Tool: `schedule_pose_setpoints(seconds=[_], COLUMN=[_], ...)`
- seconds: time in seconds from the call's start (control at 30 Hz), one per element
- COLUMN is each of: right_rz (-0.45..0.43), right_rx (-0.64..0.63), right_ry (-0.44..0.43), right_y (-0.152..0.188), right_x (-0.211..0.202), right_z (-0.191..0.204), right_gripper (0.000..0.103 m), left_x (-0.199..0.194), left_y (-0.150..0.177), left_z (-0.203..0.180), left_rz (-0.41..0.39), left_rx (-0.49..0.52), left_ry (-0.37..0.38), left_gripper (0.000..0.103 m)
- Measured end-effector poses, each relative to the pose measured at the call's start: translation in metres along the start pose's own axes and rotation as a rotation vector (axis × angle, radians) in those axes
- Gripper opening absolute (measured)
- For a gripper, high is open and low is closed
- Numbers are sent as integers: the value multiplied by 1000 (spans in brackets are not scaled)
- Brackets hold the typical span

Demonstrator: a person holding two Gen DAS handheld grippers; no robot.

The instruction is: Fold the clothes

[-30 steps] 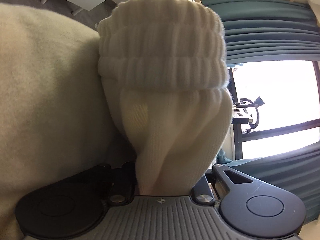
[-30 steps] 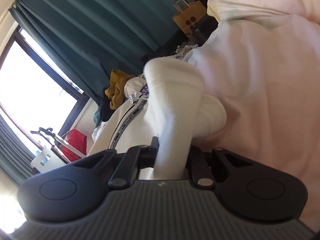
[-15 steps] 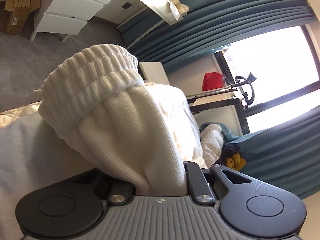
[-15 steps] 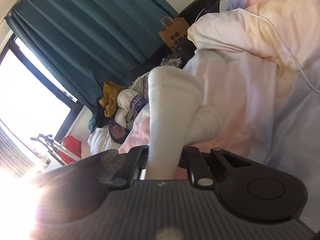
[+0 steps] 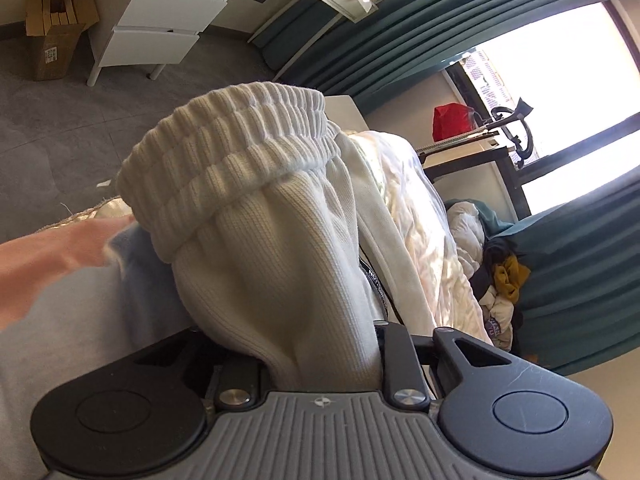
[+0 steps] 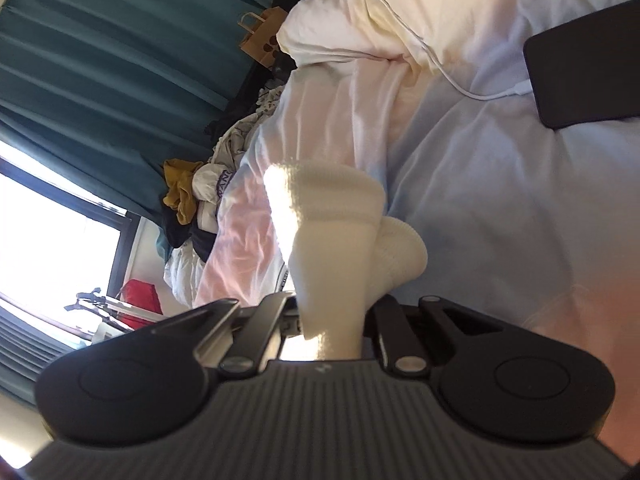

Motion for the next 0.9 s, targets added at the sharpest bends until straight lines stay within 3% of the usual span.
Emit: schedule_pose_setpoints(seconds=[0.07, 0.13, 0.23, 0.3, 0.37, 0.5, 0.6, 0.7, 0.9], right_rz=[16, 33, 58, 65, 66, 64, 70, 76, 76], right_rx=[-2, -6, -17, -22, -33, -66, -66, -69, -89], right_ry=[11, 20, 28, 27, 24, 27, 38, 42, 37], right_y=[1, 2, 3, 2, 2, 1, 2, 2, 1], right_x=[6, 11, 17, 18, 18, 17, 17, 17, 16], right_z=[-6, -11, -18, -19, -19, -17, -19, -20, -19], right_gripper=[9, 9, 9, 9, 9, 9, 9, 9, 9], left_x=[-6, -16, -40, -66, -87, -115, -109, -97, -49], left_y=[5, 11, 23, 32, 39, 58, 73, 97, 159], left_z=[-3, -5, -6, -7, -14, -54, -99, -138, -200], left_rz=[-5, -6, -18, -75, -120, -188, -212, -179, -193], left_rx=[30, 54, 83, 96, 101, 200, 285, 373, 561], left_ry=[-15, -25, -40, -73, -105, -100, -93, -67, -48], left_gripper=[42, 61, 74, 79, 79, 79, 80, 80, 81])
Point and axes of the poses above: each gripper's, at about its wrist camera, not at the fingertips, and x roughly the way its jaws point, z to its left, y to its underside, the point moved 2 cm from there along x, roughly the way its jaws point, and after that the axes turned 12 degrees about -x, right-handed, at the moved point
